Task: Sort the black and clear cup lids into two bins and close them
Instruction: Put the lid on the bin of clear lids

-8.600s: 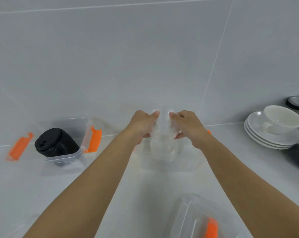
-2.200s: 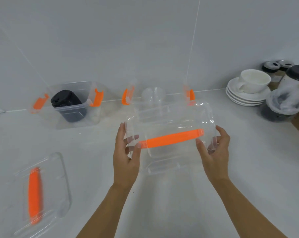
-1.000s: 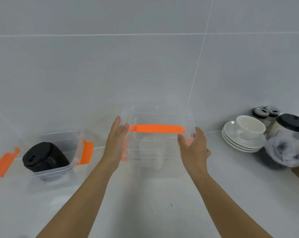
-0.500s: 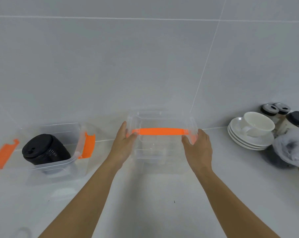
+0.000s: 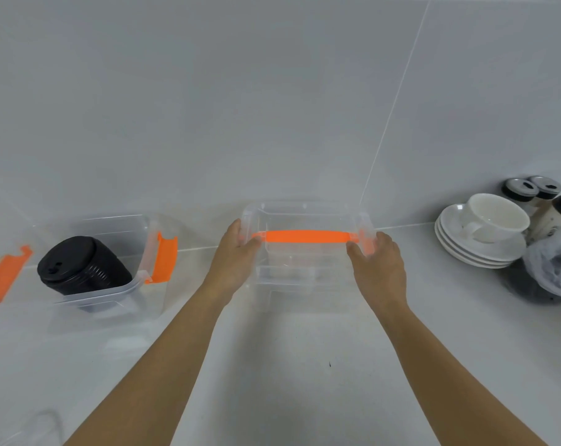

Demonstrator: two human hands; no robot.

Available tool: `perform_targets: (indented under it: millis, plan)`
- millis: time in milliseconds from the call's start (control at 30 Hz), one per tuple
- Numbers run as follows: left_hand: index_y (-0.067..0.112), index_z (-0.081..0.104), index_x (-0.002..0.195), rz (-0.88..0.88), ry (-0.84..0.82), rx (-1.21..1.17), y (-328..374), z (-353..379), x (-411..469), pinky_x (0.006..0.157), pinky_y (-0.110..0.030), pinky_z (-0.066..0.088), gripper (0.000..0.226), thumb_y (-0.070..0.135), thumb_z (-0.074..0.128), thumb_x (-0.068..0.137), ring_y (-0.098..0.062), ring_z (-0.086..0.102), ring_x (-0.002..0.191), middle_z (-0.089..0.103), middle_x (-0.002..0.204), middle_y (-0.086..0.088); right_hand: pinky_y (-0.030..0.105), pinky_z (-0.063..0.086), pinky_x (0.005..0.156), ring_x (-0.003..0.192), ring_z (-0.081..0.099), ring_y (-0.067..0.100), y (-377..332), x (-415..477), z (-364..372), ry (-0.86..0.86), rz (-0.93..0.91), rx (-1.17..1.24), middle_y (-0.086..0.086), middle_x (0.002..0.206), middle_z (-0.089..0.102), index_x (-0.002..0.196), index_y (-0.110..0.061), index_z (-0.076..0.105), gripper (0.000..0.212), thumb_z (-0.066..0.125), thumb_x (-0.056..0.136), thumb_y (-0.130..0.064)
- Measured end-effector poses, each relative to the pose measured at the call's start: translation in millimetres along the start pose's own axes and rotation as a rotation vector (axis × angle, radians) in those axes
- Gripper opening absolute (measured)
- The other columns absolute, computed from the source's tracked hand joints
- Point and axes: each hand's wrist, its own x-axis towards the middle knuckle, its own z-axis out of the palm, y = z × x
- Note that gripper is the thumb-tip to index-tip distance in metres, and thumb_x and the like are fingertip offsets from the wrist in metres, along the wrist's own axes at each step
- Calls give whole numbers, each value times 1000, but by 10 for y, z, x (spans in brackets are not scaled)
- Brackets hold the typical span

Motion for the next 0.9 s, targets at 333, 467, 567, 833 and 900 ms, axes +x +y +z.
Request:
perform_targets:
  millis: [333, 467, 567, 833, 900]
  plan:
    - [8, 46, 103, 233, 84, 537, -62, -1, -40, 76, -36, 37, 26, 32, 40, 94, -27, 44, 90, 50, 92, -8, 43, 43, 87, 97, 52, 30, 45, -95, -14, -5, -59, -82, 12, 114, 53, 121, -4, 46, 47, 51, 89, -38]
    - [5, 44, 113, 207, 93, 665, -33, -19, 15, 75, -36, 34, 34, 33, 38, 94, -29, 45, 91, 52, 98, -12, 43, 40, 88, 95, 52, 32, 14, -43, -41, -21, -85, -180, 13, 106, 54, 115, -3, 47, 45, 50, 89, -39]
    - [5, 44, 111, 216, 95, 638, -38, -12, 2, 72, -37, 35, 35, 34, 37, 94, -30, 49, 87, 52, 92, -10, 43, 39, 89, 93, 52, 32, 2, -58, -39, -19, -73, -168, 12, 107, 53, 116, -4, 45, 45, 49, 89, -39]
    - [12, 40, 137, 55, 208, 524, -36, -93, 31, 103, -46, 36, 61, 44, 53, 87, -32, 42, 124, 48, 133, -12, 46, 33, 99, 117, 48, 32, 114, 47, -146, 47, -36, -98, 12, 124, 54, 126, -8, 46, 67, 54, 81, -57]
    - [13, 28, 144, -63, 227, 284, -60, -116, 25, 108, -43, 31, 77, 46, 59, 83, -29, 38, 131, 39, 143, -10, 45, 31, 104, 126, 44, 31, 165, 91, -191, -14, 125, 83, 13, 138, 46, 138, -8, 34, 85, 60, 76, -60]
